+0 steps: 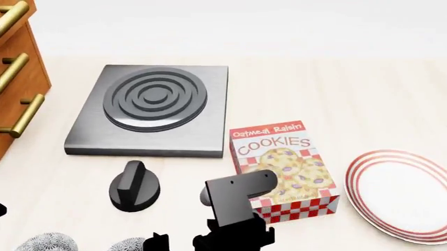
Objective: Pick the akita bowl from table center and place it on the plate.
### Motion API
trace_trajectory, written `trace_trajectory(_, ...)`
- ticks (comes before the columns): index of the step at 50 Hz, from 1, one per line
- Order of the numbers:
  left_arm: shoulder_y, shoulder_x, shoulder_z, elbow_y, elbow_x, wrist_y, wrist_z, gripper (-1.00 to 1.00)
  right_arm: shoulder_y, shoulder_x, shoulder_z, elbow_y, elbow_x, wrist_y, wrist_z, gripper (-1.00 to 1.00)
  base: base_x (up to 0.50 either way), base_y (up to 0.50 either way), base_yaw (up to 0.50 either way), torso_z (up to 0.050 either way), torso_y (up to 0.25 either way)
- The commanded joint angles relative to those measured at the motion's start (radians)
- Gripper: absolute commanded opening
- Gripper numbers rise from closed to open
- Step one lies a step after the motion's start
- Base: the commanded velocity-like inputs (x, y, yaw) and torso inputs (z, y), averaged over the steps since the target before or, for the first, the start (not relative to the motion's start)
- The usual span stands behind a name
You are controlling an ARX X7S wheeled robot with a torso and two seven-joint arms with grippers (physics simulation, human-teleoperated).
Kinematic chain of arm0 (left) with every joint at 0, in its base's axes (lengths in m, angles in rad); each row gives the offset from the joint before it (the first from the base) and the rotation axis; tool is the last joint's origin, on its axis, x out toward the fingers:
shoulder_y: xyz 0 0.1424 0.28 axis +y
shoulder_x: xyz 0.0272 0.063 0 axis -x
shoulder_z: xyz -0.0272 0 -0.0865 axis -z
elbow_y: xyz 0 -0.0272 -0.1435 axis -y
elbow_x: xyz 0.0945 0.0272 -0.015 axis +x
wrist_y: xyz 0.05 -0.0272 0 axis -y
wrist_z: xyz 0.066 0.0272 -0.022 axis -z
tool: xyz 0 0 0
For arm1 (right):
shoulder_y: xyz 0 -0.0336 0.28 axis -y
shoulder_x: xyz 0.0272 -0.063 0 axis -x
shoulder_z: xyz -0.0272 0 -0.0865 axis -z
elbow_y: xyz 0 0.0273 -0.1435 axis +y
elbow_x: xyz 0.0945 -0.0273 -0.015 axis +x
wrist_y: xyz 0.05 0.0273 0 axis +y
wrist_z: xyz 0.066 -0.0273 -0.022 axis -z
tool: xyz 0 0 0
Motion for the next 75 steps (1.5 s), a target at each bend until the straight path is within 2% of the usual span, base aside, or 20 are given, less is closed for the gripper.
trace_trajectory(1, 0.001, -0.004, 0.005, -0.003, -0.008, 0.005, -0.003, 1.0, 0.008, 0.001, -0.044, 0.091, 0.015, -0.025, -0.037, 1.0, 0.0, 0.0, 0.0, 0.0, 0.0)
trace_trajectory(23, 0.022, -0.014, -0.008, 0.029, -0.049, 0.002, -0.014, 1.0, 0.074, 0.015, -0.116, 0.36, -0.031, -0.188, -0.129, 1.0, 0.0, 0.0, 0.0, 0.0, 0.0)
trace_trajectory(26, 0.022, -0.015, -0.008, 0.024, -0.05, 0.006, -0.013, 1.0, 0.06, 0.011, -0.168, 0.4, -0.032, -0.194, -0.169, 1.0, 0.0, 0.0, 0.0, 0.0, 0.0)
trace_trajectory(42, 0.031, -0.022, -0.008, 0.037, -0.064, 0.007, -0.022, 1.0, 0.054, 0.018, -0.185, 0.374, -0.009, -0.181, -0.155, 1.0, 0.0, 0.0, 0.0, 0.0, 0.0)
trace_trajectory(62, 0.033, -0.03, 0.004, 0.046, -0.077, 0.005, -0.03, 1.0, 0.084, 0.004, -0.244, 0.501, -0.027, -0.26, -0.202, 1.0, 0.0, 0.0, 0.0, 0.0, 0.0)
trace_trajectory(75, 0.038, -0.035, 0.004, 0.054, -0.086, 0.006, -0.038, 1.0, 0.082, 0.009, -0.262, 0.506, -0.017, -0.268, -0.201, 1.0, 0.0, 0.0, 0.0, 0.0, 0.0)
